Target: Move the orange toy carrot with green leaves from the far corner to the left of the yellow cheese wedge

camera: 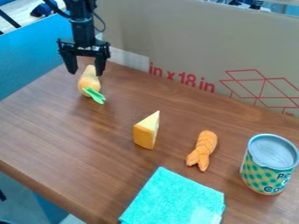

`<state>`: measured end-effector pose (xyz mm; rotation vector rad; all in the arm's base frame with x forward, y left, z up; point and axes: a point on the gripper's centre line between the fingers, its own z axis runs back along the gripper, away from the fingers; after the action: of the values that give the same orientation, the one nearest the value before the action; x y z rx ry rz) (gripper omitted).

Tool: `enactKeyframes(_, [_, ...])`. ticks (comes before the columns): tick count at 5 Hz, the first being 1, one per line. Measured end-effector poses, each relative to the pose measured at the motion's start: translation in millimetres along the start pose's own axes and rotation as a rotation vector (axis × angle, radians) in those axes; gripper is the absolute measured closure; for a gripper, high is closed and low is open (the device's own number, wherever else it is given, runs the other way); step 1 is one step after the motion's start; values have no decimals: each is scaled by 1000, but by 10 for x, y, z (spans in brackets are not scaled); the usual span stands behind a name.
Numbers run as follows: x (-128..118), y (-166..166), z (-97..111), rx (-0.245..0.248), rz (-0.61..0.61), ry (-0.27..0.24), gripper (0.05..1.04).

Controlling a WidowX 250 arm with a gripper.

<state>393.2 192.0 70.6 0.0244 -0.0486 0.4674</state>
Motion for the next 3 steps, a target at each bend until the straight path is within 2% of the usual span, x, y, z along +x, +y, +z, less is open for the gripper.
enactKeyframes(2, [74,55,-172,66,17,-5,115])
enactKeyframes(3, [-52,48,-336,56,57,-21,367])
